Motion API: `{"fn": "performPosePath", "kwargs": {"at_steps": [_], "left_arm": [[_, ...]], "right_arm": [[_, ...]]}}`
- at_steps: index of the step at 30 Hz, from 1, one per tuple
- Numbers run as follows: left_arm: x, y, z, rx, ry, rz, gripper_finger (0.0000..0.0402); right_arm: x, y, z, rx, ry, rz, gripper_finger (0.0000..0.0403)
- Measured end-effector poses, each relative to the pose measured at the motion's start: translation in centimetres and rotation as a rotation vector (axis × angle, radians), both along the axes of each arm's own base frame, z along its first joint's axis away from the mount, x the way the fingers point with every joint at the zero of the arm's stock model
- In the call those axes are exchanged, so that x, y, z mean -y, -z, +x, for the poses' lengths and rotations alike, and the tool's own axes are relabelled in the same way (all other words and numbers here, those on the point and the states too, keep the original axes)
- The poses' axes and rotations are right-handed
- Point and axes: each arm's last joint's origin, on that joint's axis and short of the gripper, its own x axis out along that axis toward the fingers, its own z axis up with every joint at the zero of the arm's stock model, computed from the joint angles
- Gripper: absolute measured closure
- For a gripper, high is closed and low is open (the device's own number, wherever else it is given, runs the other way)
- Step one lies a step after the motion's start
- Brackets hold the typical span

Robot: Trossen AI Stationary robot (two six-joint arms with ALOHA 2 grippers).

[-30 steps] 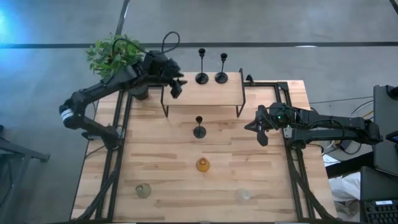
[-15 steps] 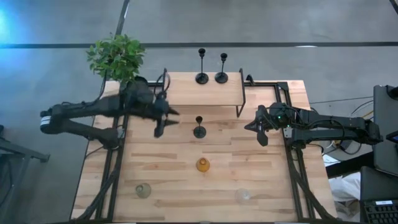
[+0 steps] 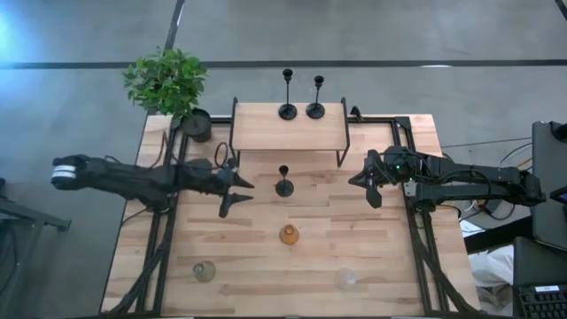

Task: Pick & Place candle stick holders
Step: Put the black candle holder on the shelf

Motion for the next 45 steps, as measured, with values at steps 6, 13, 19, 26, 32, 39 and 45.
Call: {"fn": "performPosePath", "kwargs": {"at_steps": [6, 13, 19, 26, 32, 39, 45], "left_arm": [[-0.1, 3.2, 0.1, -0.036, -0.016, 0.106, 0.0225], [-0.4, 4.7, 1.9, -0.030, -0.057, 0.137, 0.0225], [-0.7, 5.7, 4.2, -0.090, -0.087, 0.147, 0.0225], [-1.5, 5.8, 6.8, -0.096, -0.259, 0.202, 0.0225], [-1.6, 5.7, 8.7, -0.062, -0.259, 0.196, 0.0225], [-2.1, 5.5, 10.1, -0.053, -0.298, 0.199, 0.0225], [-2.7, 6.0, 10.6, -0.065, -0.338, 0.156, 0.0225]], "right_arm": [[0.0, 0.0, 0.0, 0.000, 0.000, 0.000, 0.0390], [0.0, 0.0, 0.0, 0.000, 0.000, 0.000, 0.0390], [0.0, 0.0, 0.0, 0.000, 0.000, 0.000, 0.0390], [0.0, 0.0, 0.0, 0.000, 0.000, 0.000, 0.0390], [0.0, 0.0, 0.0, 0.000, 0.000, 0.000, 0.0390], [0.0, 0.0, 0.0, 0.000, 0.000, 0.000, 0.0390], [0.0, 0.0, 0.0, 0.000, -0.001, 0.000, 0.0390]]}}
